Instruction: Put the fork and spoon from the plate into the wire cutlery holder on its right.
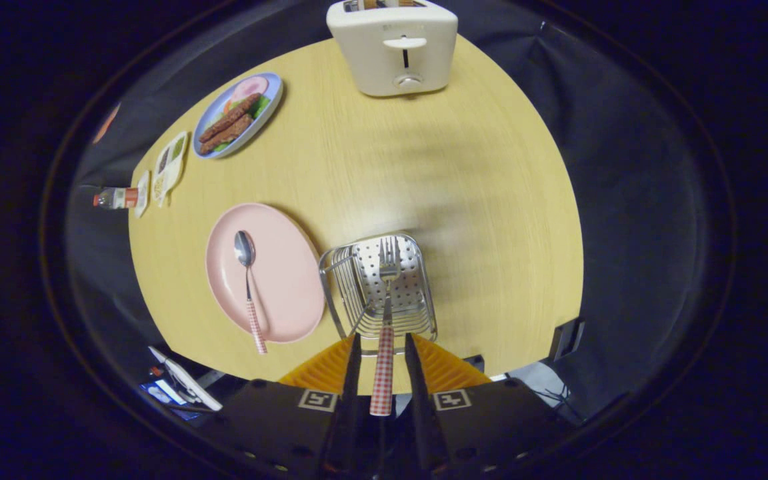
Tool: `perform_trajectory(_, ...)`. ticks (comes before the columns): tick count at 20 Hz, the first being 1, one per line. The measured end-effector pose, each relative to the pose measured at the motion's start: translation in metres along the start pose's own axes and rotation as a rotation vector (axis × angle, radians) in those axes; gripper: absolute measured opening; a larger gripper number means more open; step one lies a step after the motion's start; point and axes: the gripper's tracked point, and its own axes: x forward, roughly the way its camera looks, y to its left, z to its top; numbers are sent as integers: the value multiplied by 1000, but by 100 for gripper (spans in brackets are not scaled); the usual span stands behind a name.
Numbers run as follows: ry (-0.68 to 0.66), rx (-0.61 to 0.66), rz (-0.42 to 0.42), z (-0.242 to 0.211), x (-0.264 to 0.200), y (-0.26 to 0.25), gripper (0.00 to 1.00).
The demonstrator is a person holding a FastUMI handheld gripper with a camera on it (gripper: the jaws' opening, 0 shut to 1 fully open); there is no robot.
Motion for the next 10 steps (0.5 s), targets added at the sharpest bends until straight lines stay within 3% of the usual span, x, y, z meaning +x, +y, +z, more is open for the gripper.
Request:
perform_trajectory(4, -209, -50, -23, 21, -18, 5, 77)
perform_trajectory(6, -349, -85, -16, 29, -32, 18, 84)
perform_trajectory(10, -567, -169, 83, 16, -48, 74, 88)
